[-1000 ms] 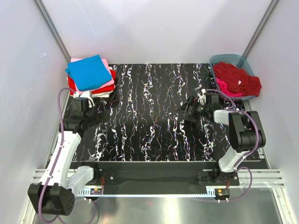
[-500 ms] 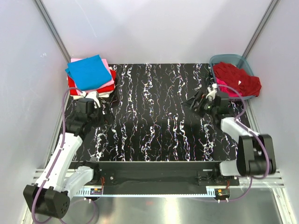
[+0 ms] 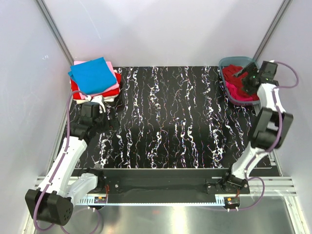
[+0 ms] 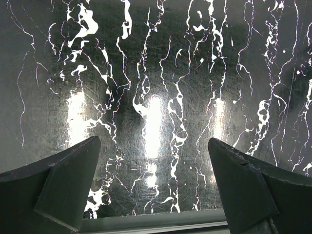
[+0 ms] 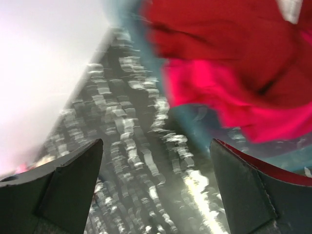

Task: Fold and stack the t-shirts
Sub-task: Grab the tshirt from the pile, then move the tshirt to the center of the board, then flatten the tshirt out

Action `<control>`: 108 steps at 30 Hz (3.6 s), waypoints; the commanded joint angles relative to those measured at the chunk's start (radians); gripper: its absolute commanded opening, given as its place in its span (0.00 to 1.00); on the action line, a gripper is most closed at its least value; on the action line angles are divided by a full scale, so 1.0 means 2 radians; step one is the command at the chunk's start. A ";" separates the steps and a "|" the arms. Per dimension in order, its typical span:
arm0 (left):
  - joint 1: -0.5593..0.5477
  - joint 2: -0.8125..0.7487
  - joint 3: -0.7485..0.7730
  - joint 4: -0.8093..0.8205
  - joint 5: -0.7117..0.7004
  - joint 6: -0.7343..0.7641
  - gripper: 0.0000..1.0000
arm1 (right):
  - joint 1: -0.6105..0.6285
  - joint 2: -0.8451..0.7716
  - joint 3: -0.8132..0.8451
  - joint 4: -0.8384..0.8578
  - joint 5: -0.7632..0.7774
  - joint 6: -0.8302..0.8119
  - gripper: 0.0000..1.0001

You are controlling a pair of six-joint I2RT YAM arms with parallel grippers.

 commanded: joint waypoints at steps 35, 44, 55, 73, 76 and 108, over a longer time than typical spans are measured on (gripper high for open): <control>-0.002 -0.016 0.015 0.013 0.018 0.007 0.99 | -0.005 0.242 0.278 -0.212 0.172 -0.052 0.36; -0.002 -0.018 0.015 0.012 0.015 0.007 0.99 | -0.008 0.195 0.299 -0.232 0.156 -0.051 0.00; -0.002 -0.020 0.016 0.010 0.001 0.006 0.99 | 0.224 0.059 0.566 -0.313 -0.046 -0.137 0.00; -0.002 -0.024 0.017 0.005 -0.018 0.003 0.99 | 0.171 -0.232 -0.070 -0.241 0.233 -0.063 1.00; -0.002 -0.023 0.016 0.004 -0.016 0.002 0.99 | 0.170 -0.254 -0.116 -0.216 0.203 -0.064 1.00; -0.003 -0.007 0.015 0.007 -0.008 0.004 0.99 | 0.373 -0.090 -0.200 -0.116 0.109 -0.076 0.76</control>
